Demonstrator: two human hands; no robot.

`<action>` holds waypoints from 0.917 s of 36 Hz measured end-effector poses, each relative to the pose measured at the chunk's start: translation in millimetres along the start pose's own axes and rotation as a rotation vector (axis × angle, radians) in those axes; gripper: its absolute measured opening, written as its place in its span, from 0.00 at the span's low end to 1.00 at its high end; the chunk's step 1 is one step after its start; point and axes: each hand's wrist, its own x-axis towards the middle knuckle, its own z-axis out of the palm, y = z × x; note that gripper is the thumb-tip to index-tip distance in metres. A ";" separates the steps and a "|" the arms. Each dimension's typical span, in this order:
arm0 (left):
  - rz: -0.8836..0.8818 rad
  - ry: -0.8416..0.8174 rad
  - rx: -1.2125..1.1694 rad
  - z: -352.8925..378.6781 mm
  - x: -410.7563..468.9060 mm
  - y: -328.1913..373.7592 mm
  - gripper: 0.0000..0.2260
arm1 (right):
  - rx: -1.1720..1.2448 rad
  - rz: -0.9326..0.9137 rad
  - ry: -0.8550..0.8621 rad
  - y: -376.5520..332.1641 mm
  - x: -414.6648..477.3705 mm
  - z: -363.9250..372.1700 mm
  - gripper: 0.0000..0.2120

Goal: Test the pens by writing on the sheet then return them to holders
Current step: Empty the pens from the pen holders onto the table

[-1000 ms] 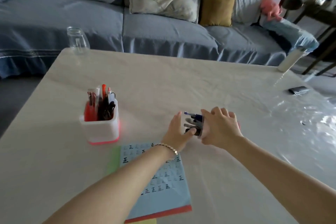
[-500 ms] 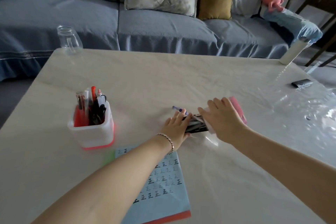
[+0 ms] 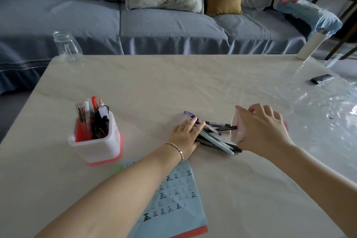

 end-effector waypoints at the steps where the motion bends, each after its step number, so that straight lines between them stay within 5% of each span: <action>1: 0.007 -0.007 -0.011 -1.0 -2.9 -1.5 0.28 | -0.020 0.007 -0.002 -1.9 -0.1 -3.7 0.37; 8: -0.009 -0.090 0.027 -1.8 -10.9 -2.3 0.25 | -0.259 0.025 0.003 4.3 -9.7 -39.7 0.42; 14: -0.014 -0.057 -0.065 -12.2 -21.9 4.4 0.27 | 0.140 -0.009 0.075 -4.9 -30.8 -52.1 0.45; 17: -0.007 0.172 -0.195 -31.4 -54.7 0.3 0.28 | 0.575 -0.012 0.061 -24.3 -32.1 -46.8 0.48; 22: 0.018 0.806 -0.296 -59.1 -141.4 -30.6 0.24 | 1.075 -0.054 0.051 -73.5 -20.3 -29.0 0.45; 26: -0.060 1.018 -0.325 -64.3 -199.1 -67.4 0.27 | 1.323 -0.055 0.055 -121.1 -5.1 -18.2 0.43; 33: -0.470 0.783 -0.685 -60.1 -214.0 -120.7 0.47 | 1.407 0.039 -0.016 -179.0 13.3 10.2 0.40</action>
